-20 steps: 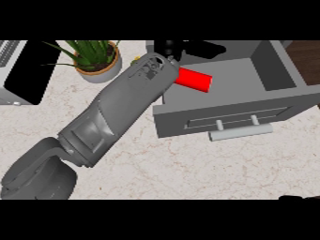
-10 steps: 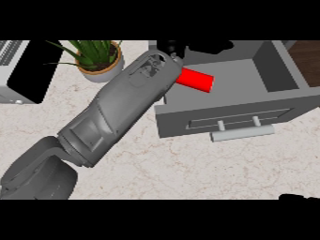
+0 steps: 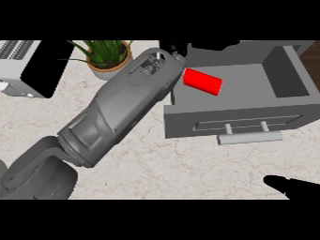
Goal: Pick up the can, place it into the drawer and close the drawer
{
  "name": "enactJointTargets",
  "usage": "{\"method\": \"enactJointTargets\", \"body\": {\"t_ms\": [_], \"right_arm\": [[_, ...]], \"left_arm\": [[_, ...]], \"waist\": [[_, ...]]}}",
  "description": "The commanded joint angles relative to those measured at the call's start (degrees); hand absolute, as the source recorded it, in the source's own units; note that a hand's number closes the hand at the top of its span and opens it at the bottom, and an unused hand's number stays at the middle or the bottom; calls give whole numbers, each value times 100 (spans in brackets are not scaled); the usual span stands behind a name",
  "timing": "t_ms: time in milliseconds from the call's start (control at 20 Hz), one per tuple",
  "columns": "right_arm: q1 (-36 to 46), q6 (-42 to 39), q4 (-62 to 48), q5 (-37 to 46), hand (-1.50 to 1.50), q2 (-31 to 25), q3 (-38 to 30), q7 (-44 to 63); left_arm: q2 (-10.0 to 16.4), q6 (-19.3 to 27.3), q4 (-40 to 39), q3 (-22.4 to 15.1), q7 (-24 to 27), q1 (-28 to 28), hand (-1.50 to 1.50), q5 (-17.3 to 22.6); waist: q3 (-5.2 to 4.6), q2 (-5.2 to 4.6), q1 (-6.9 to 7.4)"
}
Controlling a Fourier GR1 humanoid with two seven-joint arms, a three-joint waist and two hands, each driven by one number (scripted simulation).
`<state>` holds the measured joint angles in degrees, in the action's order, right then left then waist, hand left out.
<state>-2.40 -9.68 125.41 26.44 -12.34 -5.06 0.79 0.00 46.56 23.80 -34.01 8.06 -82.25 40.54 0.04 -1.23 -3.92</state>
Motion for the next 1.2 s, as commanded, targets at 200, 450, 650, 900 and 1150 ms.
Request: {"method": "enactJointTargets", "body": {"t_ms": [200,450,650,900,1150], "right_arm": [[404,395,-778,2027,-150,-225,848,-23],[744,910,-2020,2823,-150,-199,1043,-289],[938,1348,-2678,3553,-150,183,1409,45],[1128,2195,-3708,3445,-150,424,1050,-367],[1773,2681,-5141,3384,-150,265,566,-804]], "left_arm": [[0,142,10,-27,-131,-132,-150,-42],[86,8,191,39,-345,-98,-150,-144],[302,188,615,-73,-704,-14,-150,-353],[872,35,1173,-24,-897,435,-150,-529],[1297,57,2092,-224,-1466,774,-150,-659]], "waist": [[-4,78,310],[-2,106,437],[-4,141,507],[-1,135,504],[2,146,705]]}}
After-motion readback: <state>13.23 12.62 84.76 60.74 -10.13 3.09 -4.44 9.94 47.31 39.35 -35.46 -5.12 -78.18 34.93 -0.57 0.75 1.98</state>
